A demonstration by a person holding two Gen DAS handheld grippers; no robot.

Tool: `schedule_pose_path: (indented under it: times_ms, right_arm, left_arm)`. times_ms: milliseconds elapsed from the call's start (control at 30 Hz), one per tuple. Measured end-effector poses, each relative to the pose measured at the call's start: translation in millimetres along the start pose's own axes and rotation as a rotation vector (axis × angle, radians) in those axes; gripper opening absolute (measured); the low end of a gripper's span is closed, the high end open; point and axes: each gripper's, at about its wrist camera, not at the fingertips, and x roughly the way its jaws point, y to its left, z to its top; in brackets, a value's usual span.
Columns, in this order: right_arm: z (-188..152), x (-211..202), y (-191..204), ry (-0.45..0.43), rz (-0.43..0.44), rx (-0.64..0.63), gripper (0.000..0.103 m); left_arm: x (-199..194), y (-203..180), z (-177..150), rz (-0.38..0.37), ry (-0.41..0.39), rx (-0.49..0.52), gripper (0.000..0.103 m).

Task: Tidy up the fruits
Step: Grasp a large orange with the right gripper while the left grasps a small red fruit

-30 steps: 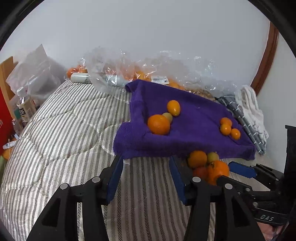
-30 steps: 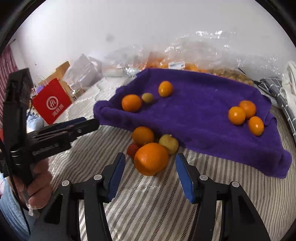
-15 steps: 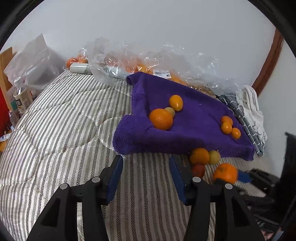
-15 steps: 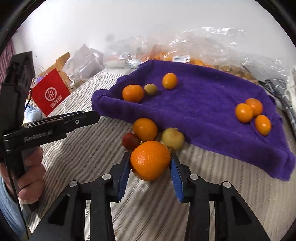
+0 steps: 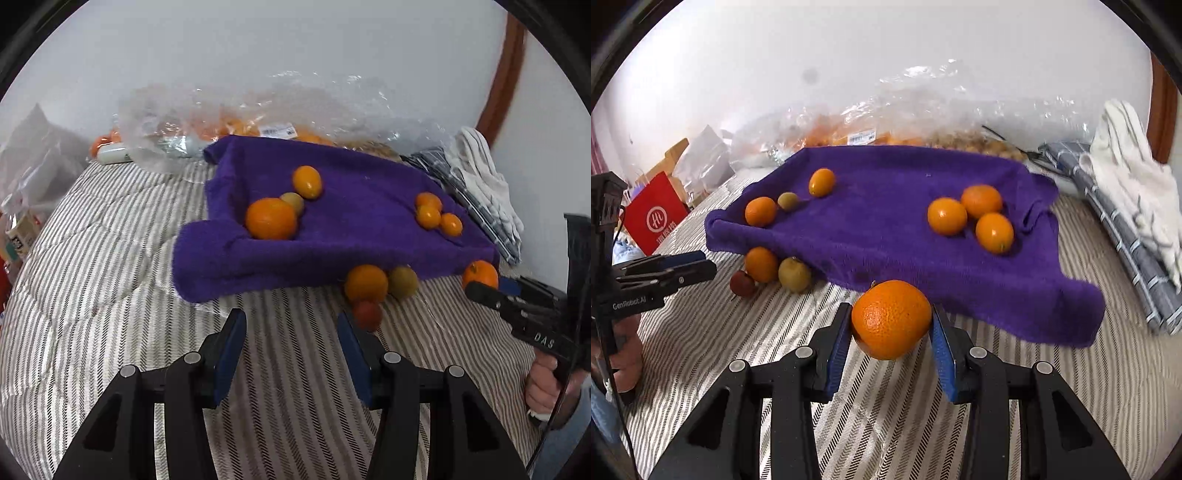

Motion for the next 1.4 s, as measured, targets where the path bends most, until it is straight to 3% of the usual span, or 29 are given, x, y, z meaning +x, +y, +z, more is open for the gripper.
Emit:
schedule_pose_path:
  times_ms: [333, 633, 833, 900, 1033, 1233, 1400]
  right_arm:
    - [-2, 4, -8, 0.009, 0.017, 0.05, 0.042]
    - [-4, 8, -9, 0.049, -0.035, 0.024, 0.042]
    - [-4, 7, -15, 0.052, -0.022, 0.047, 0.042]
    - [-5, 7, -14, 0.051, -0.022, 0.044, 0.042]
    - [-5, 7, -13, 0.052, -0.019, 0.039, 0.042]
    - [-4, 7, -16, 0.05, -0.005, 0.052, 0.042]
    - [-4, 6, -17, 0.042, 0.001, 0.058, 0.042]
  left_arm:
    - [-6, -13, -3, -0.056, -0.015, 0.056, 0.049]
    - [5, -30, -5, -0.071, 0.048, 0.116, 0.049]
    - [17, -53, 3, -0.012, 0.057, 0.188, 0.045]
    - [22, -60, 5, 0.006, 0.071, 0.205, 0.037]
    - [28, -62, 4, -0.015, 0.097, 0.186, 0.022]
    - [20, -36, 5, -0.12, 0.055, 0.053, 0.022]
    - [7, -28, 5, -0.136, -0.017, 0.004, 0.022]
